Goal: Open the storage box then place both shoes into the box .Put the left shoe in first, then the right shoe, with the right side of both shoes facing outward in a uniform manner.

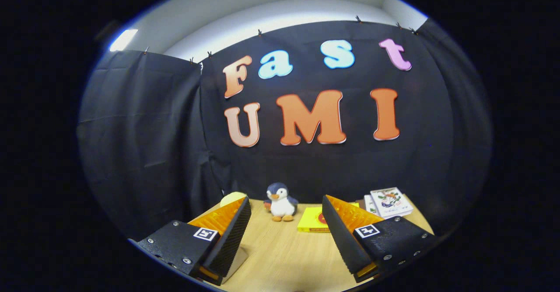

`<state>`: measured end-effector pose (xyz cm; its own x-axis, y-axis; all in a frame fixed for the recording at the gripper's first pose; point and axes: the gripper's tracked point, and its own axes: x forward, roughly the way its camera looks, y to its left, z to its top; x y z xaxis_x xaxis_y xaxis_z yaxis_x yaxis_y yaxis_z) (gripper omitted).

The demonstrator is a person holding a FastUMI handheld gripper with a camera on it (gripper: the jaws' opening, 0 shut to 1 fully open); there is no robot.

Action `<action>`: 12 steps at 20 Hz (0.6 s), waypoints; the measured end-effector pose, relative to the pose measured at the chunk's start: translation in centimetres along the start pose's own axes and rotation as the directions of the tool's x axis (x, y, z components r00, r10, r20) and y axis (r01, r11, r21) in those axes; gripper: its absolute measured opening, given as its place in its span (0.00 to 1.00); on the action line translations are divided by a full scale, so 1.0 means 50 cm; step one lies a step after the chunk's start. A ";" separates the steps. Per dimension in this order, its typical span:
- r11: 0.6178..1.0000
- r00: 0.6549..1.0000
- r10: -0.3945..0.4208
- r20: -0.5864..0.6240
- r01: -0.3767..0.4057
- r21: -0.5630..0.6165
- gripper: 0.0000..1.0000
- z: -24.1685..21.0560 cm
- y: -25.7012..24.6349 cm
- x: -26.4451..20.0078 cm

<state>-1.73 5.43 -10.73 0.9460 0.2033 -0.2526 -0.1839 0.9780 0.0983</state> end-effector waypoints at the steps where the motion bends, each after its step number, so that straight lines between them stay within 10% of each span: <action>1: 1.000 1.000 -0.008 0.028 0.009 -0.007 0.98 0.016 -0.019 -0.007; 12: 1.000 0.983 0.000 0.183 0.004 -0.020 0.98 0.105 -0.087 -0.053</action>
<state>-2.04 0.38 -5.44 0.9789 0.1909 -0.0726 -0.1852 0.9796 0.0785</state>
